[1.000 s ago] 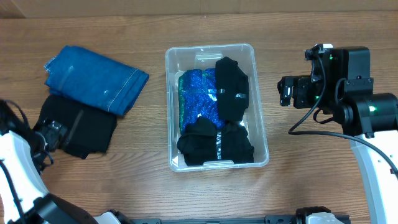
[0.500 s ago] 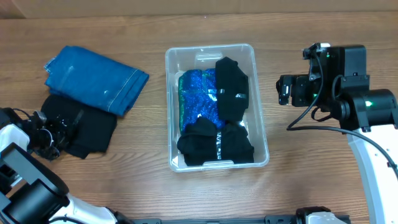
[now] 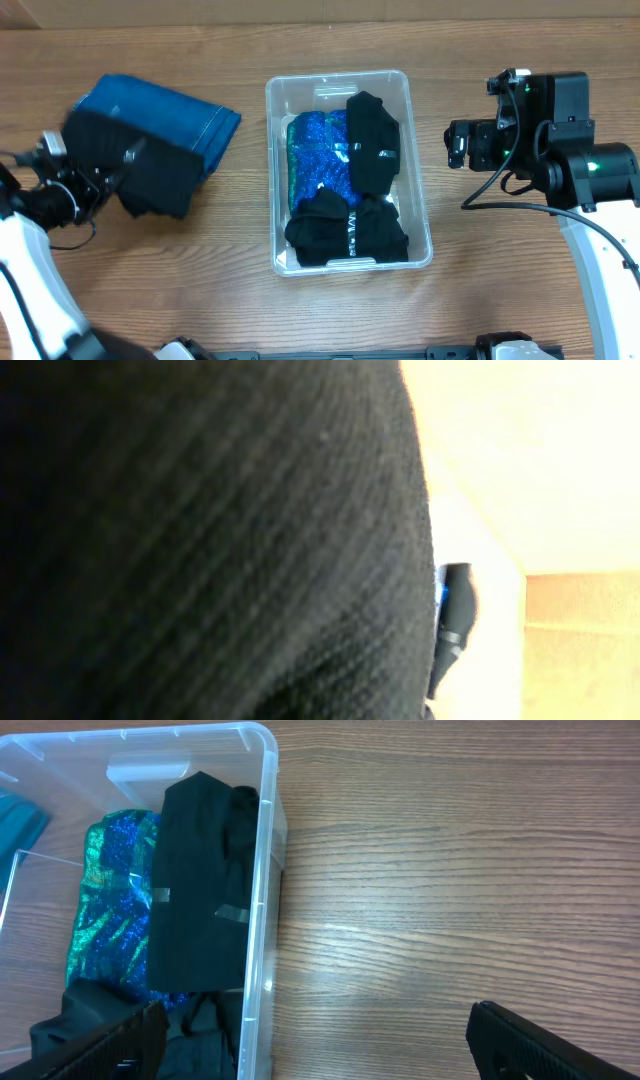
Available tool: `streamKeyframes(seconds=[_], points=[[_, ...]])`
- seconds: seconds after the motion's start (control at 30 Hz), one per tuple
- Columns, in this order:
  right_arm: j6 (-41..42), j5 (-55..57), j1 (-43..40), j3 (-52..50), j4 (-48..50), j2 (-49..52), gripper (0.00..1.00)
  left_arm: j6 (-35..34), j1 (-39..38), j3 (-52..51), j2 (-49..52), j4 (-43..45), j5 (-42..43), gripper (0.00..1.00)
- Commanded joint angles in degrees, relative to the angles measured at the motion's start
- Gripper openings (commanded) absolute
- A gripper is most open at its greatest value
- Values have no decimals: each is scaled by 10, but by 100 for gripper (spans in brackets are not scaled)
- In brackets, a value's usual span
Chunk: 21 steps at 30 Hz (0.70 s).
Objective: Pack container
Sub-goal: 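Grasp the black cloth under the denim with the left gripper, then lay the black cloth into the bin over the other items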
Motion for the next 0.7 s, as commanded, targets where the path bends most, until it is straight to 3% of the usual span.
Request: streamKeyframes(seconds=[0.0,0.2,0.27,0.33,0.5,0.67], points=[[3,-3,-2,5,6,-1,100,-11,-107,54,-102,8,47,4],[47,55,-2,5,9,-1,100,35,-431,202,-71,-31,17,4],[97,100,-12,5,9,-4,100,58,-504,265,-21,-93,-31,4],[145,103,-69,5,0,-10,100,121,-575,369,65,-214,-117,4],[159,27,-209,5,-19,-11,100,256,-600,438,149,-292,-174,4],[158,-16,-275,5,-19,-11,100,468,-640,438,194,-335,-267,4]])
